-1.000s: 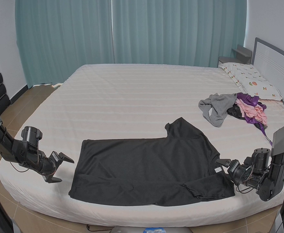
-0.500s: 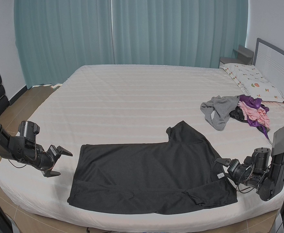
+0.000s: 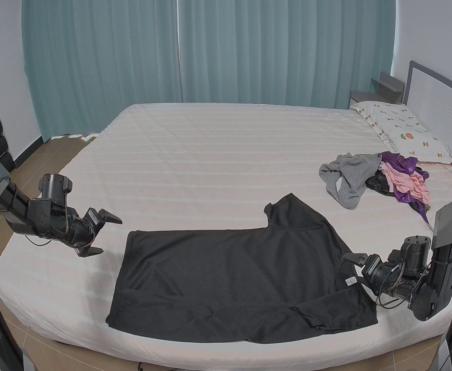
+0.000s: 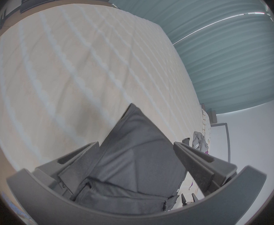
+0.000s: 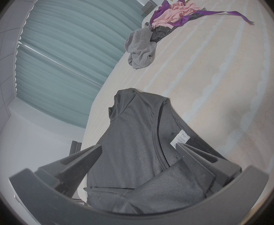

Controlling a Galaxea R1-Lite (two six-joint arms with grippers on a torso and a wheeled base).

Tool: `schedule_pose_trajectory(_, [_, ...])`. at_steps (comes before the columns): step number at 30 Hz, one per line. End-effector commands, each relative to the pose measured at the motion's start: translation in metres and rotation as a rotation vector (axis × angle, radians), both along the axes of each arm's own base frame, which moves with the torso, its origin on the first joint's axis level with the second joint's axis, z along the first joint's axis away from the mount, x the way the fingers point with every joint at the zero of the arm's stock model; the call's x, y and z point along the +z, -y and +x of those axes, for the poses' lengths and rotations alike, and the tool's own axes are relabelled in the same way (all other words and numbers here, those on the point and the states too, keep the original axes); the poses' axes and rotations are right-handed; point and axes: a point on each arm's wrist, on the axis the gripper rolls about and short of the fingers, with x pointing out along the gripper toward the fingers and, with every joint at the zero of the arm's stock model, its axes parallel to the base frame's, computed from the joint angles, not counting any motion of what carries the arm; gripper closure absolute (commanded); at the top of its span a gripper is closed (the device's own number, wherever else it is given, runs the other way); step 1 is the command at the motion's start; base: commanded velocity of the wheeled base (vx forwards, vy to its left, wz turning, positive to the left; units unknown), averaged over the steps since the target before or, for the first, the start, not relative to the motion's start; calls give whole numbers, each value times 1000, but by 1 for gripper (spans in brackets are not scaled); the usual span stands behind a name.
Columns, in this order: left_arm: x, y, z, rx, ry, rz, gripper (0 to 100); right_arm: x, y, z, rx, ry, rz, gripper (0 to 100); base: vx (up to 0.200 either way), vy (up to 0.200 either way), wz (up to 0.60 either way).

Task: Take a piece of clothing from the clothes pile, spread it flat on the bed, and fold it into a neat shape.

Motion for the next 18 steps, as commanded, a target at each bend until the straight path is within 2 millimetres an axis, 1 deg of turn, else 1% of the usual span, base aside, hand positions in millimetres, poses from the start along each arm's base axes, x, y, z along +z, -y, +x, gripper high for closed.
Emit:
schedule_pose_trajectory(1, [-27, 4, 34, -43, -3, 21, 0, -1, 0, 0, 2, 4, 0, 0, 0, 0, 0])
schedule_pose_trajectory(2, [-27, 4, 34, -43, -3, 21, 0, -1, 0, 0, 2, 4, 0, 0, 0, 0, 0])
schedule_pose_trajectory(3, [-31, 4, 43, -66, 16, 40, 0, -2, -1, 0, 3, 1, -1, 0, 0, 0, 0])
schedule_pose_trajectory(12, [-48, 20, 81, -134, 89, 85, 0, -3, -6, -1, 24, -4, -2, 0, 0, 0, 0])
schedule_pose_trajectory(15, [-57, 21, 88, -155, 120, 111, 0, -3, -7, -1, 27, -4, -2, 0, 0, 0, 0])
schedule_pose_trajectory(17, [-64, 29, 94, -159, 134, 139, 0, -3, -7, -1, 29, -2, -1, 0, 0, 0, 0])
schedule_pose_trajectory(18, [-65, 30, 96, -146, 142, 157, 0, -3, -7, 0, 29, -2, -1, 0, 0, 0, 0])
